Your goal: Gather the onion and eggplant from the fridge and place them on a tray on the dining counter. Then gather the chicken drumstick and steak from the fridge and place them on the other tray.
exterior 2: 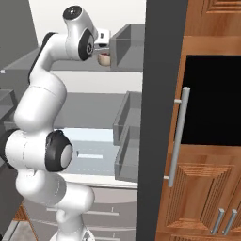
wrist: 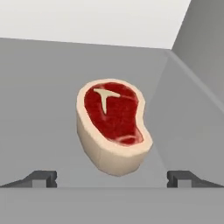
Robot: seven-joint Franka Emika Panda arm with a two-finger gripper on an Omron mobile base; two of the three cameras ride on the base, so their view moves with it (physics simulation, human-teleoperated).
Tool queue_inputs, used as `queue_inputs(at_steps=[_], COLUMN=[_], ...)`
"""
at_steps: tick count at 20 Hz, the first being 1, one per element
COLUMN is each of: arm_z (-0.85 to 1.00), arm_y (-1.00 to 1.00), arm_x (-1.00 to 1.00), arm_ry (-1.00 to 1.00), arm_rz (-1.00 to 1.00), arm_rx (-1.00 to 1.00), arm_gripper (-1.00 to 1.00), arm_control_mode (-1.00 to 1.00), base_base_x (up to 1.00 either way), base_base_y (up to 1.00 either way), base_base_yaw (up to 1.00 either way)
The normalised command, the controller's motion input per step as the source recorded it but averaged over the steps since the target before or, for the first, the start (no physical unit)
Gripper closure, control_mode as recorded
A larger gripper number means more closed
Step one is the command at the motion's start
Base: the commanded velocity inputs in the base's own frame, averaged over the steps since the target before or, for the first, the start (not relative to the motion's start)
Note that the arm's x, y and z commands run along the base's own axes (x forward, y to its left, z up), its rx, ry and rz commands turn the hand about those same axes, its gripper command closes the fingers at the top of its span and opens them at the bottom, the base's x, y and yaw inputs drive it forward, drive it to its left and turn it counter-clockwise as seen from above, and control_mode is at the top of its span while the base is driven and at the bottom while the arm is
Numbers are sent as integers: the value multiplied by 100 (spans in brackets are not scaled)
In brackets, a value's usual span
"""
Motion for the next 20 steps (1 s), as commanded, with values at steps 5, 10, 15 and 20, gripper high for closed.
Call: queue_inputs(at_steps=[5,10,15,20], arm_z=[-1,-5,-14,-17], arm_y=[-6,-2,-13,-2], arm_x=[37,43,24,22], arm_ry=[6,9,10,10], arm_rz=[0,0,0,0], arm_rx=[0,0,0,-1], arm_gripper=[-100,-100,-100,-100], arm_control_mode=[-100,-100,-100,-100], base_base_x=[0,0,0,0], base_base_y=[0,0,0,0], base_base_yaw=[0,0,0,0])
